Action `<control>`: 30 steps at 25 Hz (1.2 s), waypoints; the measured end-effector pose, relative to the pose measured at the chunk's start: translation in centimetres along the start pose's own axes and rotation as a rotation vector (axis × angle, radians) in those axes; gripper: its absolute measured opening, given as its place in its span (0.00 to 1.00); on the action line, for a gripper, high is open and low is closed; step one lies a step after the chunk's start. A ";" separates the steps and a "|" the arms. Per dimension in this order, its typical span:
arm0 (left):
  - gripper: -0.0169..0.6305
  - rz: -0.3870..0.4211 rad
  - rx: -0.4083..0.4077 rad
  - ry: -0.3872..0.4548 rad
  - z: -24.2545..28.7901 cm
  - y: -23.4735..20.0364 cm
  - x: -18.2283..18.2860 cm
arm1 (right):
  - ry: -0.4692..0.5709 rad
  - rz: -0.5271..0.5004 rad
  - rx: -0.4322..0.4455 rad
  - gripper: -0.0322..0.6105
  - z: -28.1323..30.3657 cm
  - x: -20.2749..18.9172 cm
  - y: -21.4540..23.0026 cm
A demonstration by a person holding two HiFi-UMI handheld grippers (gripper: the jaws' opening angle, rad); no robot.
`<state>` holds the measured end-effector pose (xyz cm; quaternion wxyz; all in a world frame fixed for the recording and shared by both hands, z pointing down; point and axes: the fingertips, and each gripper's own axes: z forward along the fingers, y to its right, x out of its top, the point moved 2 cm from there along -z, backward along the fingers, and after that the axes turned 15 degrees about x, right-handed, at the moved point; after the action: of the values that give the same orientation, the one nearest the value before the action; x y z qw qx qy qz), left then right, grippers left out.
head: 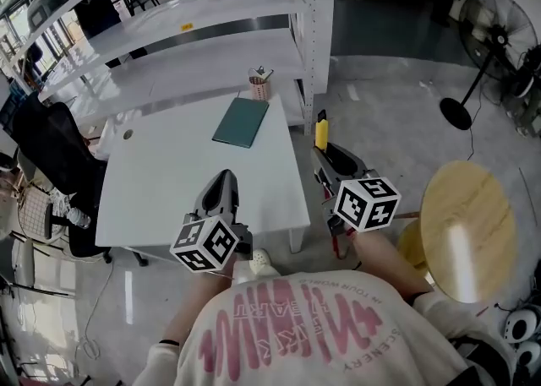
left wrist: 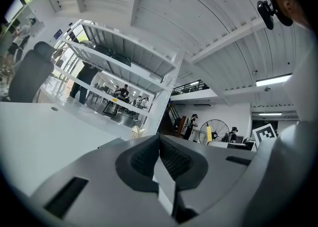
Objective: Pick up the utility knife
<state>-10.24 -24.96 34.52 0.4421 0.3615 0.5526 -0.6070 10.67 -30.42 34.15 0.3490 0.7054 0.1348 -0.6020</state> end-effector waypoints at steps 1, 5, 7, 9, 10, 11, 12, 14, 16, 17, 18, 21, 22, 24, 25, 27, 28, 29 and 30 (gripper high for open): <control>0.06 0.001 0.007 -0.005 -0.4 0.0 -0.5 | -0.007 0.006 0.001 0.26 -0.4 -0.4 0.1; 0.06 0.001 0.029 -0.031 -1.4 0.1 -2.4 | -0.035 0.031 0.002 0.26 -1.4 -1.7 0.3; 0.06 -0.005 0.042 -0.042 -1.9 -0.2 -3.1 | -0.055 0.033 0.001 0.26 -1.8 -2.5 0.1; 0.06 -0.011 0.052 -0.050 -2.3 -0.5 -3.8 | -0.072 0.036 0.000 0.26 -2.2 -3.4 0.2; 0.06 -0.014 0.055 -0.055 -2.4 -0.5 -4.2 | -0.079 0.040 -0.001 0.26 -2.4 -3.8 0.3; 0.06 -0.016 0.060 -0.060 -2.4 -0.6 -4.5 | -0.084 0.046 -0.003 0.26 -2.6 -4.1 0.4; 0.06 -0.018 0.064 -0.067 -2.5 -0.6 -4.9 | -0.088 0.053 -0.006 0.26 -2.8 -4.5 0.5; 0.06 -0.020 0.069 -0.080 -2.8 -0.7 -5.5 | -0.095 0.065 -0.011 0.26 -3.3 -5.1 0.4; 0.06 -0.021 0.071 -0.091 -3.2 -0.7 -6.0 | -0.104 0.067 -0.015 0.26 -3.9 -5.5 0.3; 0.06 -0.021 0.072 -0.094 -3.4 -0.6 -6.2 | -0.109 0.065 -0.017 0.26 -4.1 -5.7 0.4; 0.06 -0.020 0.074 -0.096 -3.4 -0.6 -6.4 | -0.113 0.065 -0.020 0.26 -4.3 -5.9 0.5; 0.06 -0.020 0.078 -0.101 -3.4 -0.5 -6.8 | -0.121 0.068 -0.030 0.25 -4.7 -6.1 0.9; 0.06 -0.022 0.079 -0.102 -3.4 -0.5 -6.9 | -0.123 0.067 -0.032 0.25 -4.8 -6.1 0.9; 0.06 -0.026 0.081 -0.106 -3.6 -0.5 -7.2 | -0.132 0.057 -0.036 0.25 -5.1 -6.2 0.8; 0.06 -0.027 0.082 -0.109 -3.7 -0.5 -7.3 | -0.136 0.054 -0.037 0.25 -5.3 -6.2 0.8; 0.06 -0.027 0.080 -0.115 -3.8 -0.3 -7.4 | -0.140 0.051 -0.038 0.25 -5.4 -6.2 0.7; 0.06 -0.027 0.079 -0.117 -3.8 -0.2 -7.4 | -0.140 0.051 -0.038 0.25 -5.5 -6.1 0.7; 0.06 -0.026 0.078 -0.117 -3.8 -0.1 -7.3 | -0.139 0.052 -0.038 0.25 -5.5 -6.1 0.7; 0.06 -0.025 0.078 -0.116 -3.8 0.0 -7.3 | -0.138 0.052 -0.038 0.25 -5.5 -6.0 0.7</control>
<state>-7.93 -20.24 40.80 0.4513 0.3358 0.5067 -0.6533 13.77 -25.92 40.23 0.3866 0.6585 0.1035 -0.6373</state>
